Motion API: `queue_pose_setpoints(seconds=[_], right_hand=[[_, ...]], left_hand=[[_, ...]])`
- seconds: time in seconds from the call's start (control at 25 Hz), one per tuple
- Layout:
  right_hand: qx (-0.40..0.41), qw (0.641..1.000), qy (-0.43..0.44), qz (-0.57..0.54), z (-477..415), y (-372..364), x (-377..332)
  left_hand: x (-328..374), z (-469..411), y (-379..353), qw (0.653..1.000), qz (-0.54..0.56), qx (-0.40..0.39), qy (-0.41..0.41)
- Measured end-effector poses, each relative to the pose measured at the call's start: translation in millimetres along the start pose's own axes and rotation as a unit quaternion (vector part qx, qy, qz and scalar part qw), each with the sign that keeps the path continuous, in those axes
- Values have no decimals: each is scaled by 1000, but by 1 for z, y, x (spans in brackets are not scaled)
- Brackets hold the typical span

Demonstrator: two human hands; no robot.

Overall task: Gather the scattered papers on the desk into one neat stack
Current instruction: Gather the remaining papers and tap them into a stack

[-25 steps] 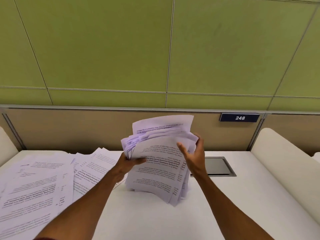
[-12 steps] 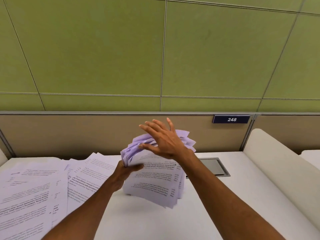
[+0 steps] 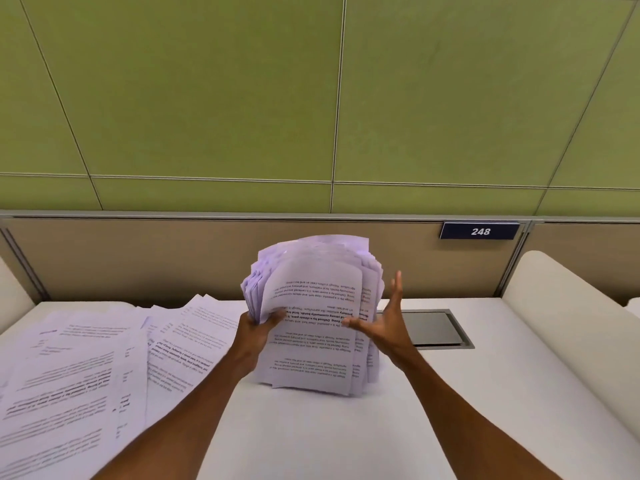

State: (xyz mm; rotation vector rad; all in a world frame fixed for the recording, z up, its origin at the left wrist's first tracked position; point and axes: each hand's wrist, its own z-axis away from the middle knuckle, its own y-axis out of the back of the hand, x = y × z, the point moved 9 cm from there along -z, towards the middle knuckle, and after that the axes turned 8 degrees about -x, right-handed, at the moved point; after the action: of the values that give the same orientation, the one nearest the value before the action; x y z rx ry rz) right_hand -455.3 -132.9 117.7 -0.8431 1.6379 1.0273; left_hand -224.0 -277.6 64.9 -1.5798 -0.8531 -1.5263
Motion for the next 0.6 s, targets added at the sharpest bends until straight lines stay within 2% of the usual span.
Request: queue_pose_setpoints(seconds=[0.04,0.08,0.24,0.4,0.6], right_hand=[[-28,999,-4,-28,0,-6,10],[-21,999,-2,-44,-3,-8,16],[39,998,14,-48,-14,-4,17],[-40,999,-11,-34,-14,-18,41],[-78,994,-7,-83,-19,-30,49]], left_hand=[[4,2,-1,1000,12,-4,-3],[10,5,-1,1000,20,-8,-12],[40,16,-2,996,7,-26,-86],[27,35,13,994,-34,24,-97],[24,37,18,991,-86,69,-71]])
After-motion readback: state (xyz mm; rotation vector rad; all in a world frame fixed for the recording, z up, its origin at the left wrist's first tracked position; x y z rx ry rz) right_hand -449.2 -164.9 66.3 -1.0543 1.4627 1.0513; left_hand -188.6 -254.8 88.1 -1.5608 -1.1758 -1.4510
